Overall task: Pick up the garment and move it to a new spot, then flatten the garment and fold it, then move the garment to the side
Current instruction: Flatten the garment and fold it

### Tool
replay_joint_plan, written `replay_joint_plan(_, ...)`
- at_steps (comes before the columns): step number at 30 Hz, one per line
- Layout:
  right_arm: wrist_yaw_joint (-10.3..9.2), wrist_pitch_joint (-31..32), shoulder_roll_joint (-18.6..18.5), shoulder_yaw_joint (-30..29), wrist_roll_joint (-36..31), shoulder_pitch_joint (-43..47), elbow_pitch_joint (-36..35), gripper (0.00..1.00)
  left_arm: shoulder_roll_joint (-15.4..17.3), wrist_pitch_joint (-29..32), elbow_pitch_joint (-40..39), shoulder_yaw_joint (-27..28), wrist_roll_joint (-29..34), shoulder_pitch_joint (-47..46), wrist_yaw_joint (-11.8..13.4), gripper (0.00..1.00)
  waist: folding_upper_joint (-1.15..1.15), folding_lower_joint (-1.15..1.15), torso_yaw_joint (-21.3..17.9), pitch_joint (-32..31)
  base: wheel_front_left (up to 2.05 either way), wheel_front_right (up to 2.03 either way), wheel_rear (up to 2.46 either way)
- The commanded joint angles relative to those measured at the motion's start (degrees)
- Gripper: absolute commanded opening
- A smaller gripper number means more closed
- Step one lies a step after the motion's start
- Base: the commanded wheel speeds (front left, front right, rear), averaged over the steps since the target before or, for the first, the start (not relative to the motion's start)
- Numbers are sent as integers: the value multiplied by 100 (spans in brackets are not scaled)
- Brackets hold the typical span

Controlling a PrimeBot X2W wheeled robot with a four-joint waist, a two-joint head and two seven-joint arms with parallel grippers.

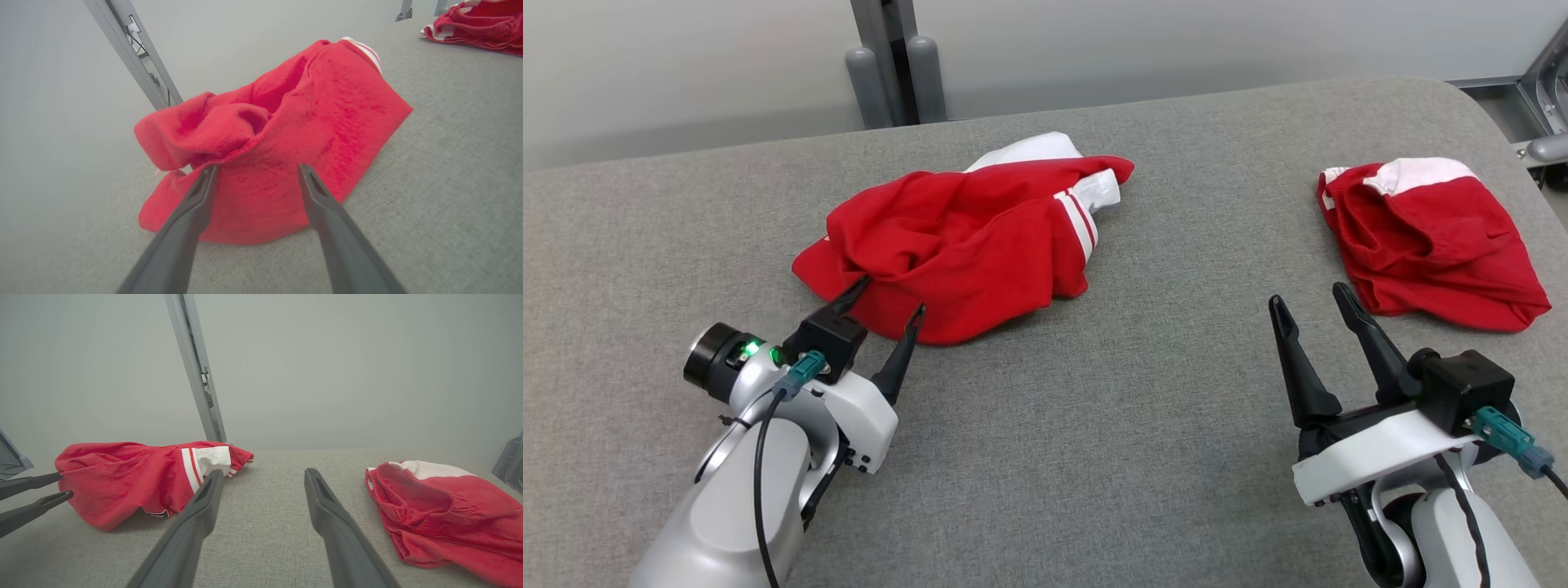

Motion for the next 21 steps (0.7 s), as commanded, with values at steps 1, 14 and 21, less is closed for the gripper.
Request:
replay_joint_plan(1,1,10,-33,-22,-29,46,-26,100,26,-7,-3,11,13,-93,19,100,0,0,-11,10,0,0,0)
replay_joint_plan(14,1,-20,-33,-25,5,40,-19,100,183,-5,-39,-72,72,-166,37,100,0,0,16,49,0,0,0)
replay_joint_plan(21,1,-56,-34,-29,3,-8,21,100,214,45,152,-447,244,-340,-91,100,0,0,-15,93,0,0,0)
